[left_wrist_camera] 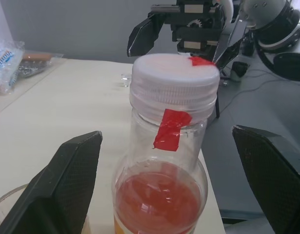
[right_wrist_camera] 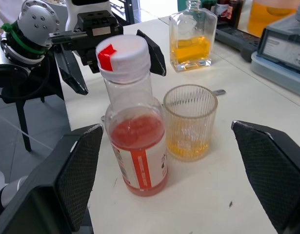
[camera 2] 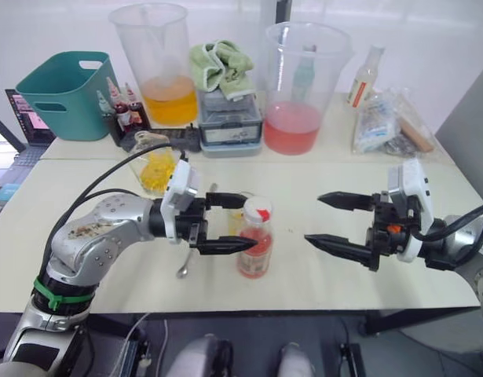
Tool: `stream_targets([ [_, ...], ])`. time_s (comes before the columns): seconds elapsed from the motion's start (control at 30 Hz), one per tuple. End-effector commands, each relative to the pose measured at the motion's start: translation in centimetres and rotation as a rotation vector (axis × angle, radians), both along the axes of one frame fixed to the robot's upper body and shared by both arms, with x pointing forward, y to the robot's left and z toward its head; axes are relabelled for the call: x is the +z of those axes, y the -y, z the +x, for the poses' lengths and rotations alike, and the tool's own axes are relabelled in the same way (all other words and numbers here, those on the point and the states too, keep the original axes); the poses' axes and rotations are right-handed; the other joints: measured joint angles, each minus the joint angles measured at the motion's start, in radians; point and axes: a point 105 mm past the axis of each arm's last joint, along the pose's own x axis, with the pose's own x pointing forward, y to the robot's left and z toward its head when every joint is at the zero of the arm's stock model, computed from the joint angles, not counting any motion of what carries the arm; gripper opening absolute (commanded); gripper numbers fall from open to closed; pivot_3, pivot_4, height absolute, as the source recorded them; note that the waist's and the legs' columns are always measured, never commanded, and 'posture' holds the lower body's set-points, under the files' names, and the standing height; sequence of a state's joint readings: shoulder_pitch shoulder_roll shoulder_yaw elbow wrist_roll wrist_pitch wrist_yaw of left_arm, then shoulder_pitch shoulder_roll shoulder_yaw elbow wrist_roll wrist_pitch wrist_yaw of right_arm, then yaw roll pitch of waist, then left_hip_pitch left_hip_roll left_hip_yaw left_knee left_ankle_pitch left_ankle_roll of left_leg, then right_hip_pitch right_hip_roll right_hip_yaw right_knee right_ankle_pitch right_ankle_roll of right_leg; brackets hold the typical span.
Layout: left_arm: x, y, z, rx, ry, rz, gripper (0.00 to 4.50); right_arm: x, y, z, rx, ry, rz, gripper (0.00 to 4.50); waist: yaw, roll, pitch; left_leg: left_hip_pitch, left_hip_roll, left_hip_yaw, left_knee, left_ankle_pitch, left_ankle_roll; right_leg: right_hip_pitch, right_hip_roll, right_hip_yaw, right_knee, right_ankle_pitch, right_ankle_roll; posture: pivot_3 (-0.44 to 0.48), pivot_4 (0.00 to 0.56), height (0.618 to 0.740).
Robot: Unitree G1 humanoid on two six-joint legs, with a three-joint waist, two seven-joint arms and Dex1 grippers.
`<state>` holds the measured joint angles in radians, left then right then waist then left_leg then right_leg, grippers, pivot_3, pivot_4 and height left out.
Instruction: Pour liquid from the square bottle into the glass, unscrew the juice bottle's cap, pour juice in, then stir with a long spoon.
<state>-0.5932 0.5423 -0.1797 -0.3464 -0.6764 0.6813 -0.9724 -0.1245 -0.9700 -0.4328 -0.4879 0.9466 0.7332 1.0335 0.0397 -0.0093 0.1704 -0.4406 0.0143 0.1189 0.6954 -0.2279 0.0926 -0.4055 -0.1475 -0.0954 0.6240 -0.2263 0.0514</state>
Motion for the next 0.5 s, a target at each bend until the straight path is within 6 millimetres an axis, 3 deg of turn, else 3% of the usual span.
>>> stream_targets([
  [0.03,0.6,0.8,0.2,-0.005,0.047,0.013,4.5,1.2,0.2,-0.6,-0.02,0.071,-0.014,4.48,0.0,0.0,0.0,0.0,0.0,0.0,0.0,0.0,0.0,0.0,0.0,0.0,0.0,0.0,0.0,0.0,0.15,0.739],
  [0.33,0.8,1.5,0.0,-0.049,0.062,0.025,4.5,0.9,0.2,-0.8,-0.048,0.08,-0.014,4.48,0.003,0.0,0.0,0.0,0.0,0.0,0.001,0.0,0.001,0.001,0.0,0.0,-0.001,0.0,0.0,0.0,0.15,0.739],
  [0.5,1.0,1.8,0.0,-0.06,0.075,0.031,2.94,1.1,-1.2,-1.0,0.0,0.083,-0.003,4.5,0.003,0.0,0.0,0.0,0.0,0.0,0.001,0.0,0.001,0.001,0.0,0.0,-0.001,0.0,0.0,0.0,0.15,0.739],
])
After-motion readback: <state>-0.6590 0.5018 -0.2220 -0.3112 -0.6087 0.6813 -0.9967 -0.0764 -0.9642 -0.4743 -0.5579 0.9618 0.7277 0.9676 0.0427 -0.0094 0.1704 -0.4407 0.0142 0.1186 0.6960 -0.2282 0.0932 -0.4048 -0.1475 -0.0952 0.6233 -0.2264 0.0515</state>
